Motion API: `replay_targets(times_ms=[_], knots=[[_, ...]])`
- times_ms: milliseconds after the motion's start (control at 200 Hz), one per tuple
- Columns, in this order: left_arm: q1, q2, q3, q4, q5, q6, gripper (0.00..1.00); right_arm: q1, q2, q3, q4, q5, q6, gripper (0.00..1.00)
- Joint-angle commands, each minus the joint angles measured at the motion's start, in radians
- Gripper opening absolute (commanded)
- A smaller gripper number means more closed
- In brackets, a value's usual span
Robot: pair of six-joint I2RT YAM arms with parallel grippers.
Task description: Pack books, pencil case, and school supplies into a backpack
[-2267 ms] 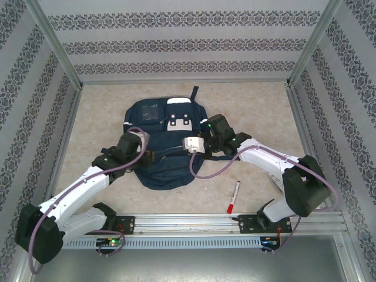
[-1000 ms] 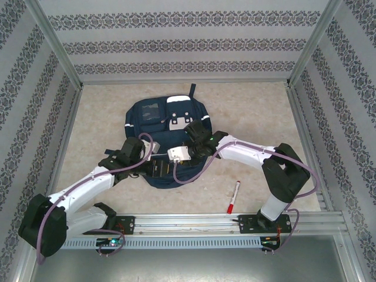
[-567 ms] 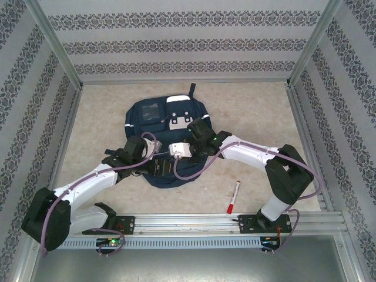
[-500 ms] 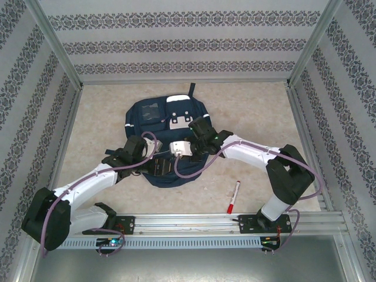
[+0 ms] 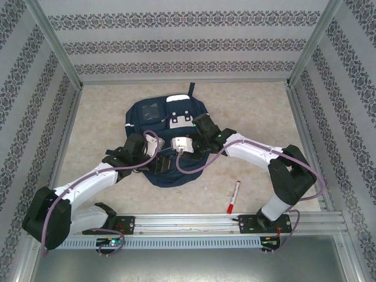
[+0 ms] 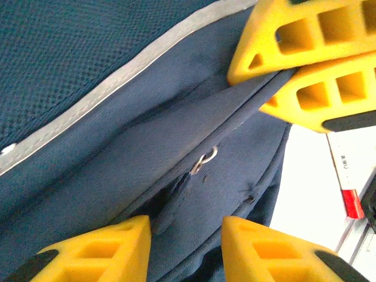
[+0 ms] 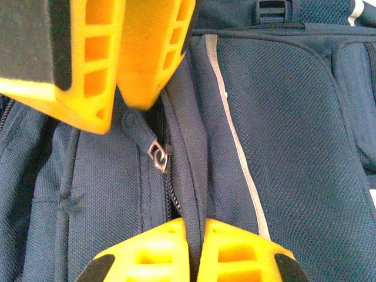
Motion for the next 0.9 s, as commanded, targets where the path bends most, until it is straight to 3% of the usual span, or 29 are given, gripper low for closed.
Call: replay_targets(times_ms=[0,120,430,565,645,690,714,894], knots=[[-0.013,0.012,0.001,0.197,0.032,0.032,0.34,0.013,-0.052,0.000,0.056,-0.169,0.018,0.00],[-0.014,0.034,0.005,0.231,0.041,0.026,0.32,0.012,-0.063,-0.018,0.071,-0.201,0.016,0.00],[-0.016,0.133,0.040,0.125,-0.071,0.023,0.37,0.011,-0.081,-0.022,0.086,-0.182,0.018,0.00],[-0.027,0.158,0.028,0.174,-0.008,0.015,0.25,0.012,-0.094,-0.043,0.120,-0.182,0.028,0.00],[-0.028,0.163,0.030,0.159,0.002,0.005,0.24,0.009,-0.089,-0.043,0.122,-0.166,0.022,0.00],[-0.019,0.163,0.042,0.115,0.005,0.028,0.12,0.009,-0.093,-0.041,0.120,-0.139,0.019,0.00],[-0.011,0.164,0.051,0.077,0.002,0.054,0.00,0.009,-0.096,-0.042,0.113,-0.116,0.005,0.00],[0.062,0.126,0.067,-0.106,-0.115,0.068,0.00,-0.016,-0.140,-0.057,0.013,-0.029,-0.131,0.00]])
